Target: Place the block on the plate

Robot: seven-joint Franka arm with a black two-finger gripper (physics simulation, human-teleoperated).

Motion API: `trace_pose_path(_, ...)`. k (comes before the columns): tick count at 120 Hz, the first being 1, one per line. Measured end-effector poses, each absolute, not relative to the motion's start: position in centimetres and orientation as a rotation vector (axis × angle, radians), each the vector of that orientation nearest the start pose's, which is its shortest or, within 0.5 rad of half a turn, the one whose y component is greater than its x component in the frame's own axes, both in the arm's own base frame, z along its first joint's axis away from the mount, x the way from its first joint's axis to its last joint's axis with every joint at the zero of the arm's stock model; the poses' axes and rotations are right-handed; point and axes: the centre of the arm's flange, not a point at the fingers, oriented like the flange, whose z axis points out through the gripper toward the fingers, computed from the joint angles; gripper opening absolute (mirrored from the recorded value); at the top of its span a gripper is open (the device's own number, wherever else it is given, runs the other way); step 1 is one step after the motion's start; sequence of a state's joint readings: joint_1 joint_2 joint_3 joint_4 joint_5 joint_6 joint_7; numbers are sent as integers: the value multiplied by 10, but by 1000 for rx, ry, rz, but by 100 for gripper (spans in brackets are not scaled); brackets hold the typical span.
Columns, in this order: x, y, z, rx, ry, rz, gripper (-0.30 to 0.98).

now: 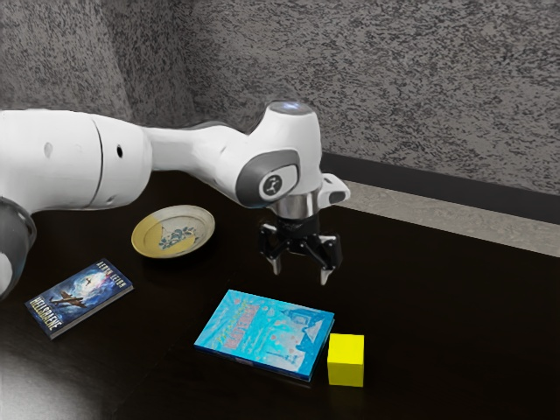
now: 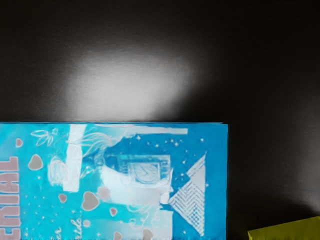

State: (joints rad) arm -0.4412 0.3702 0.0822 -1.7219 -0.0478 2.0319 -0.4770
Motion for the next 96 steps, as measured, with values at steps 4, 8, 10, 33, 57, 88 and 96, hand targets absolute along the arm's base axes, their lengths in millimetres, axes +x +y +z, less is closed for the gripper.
trace_pose_path(4, 601, -244, 357, -3122, -224, 89, 69)
trace_pose_path(8, 600, -252, 348, -3123, -240, 83, 69)
trace_pose_path(10, 599, -256, 345, -3124, -247, 77, 69)
trace_pose_path(33, 597, -286, 321, -3133, -362, 17, 69)
trace_pose_path(57, 580, -315, 302, -3144, -493, 32, 69)
trace_pose_path(88, 558, -324, 287, -3123, -649, 72, 69)
trace_pose_path(96, 556, -327, 286, -3119, -684, 65, 69)
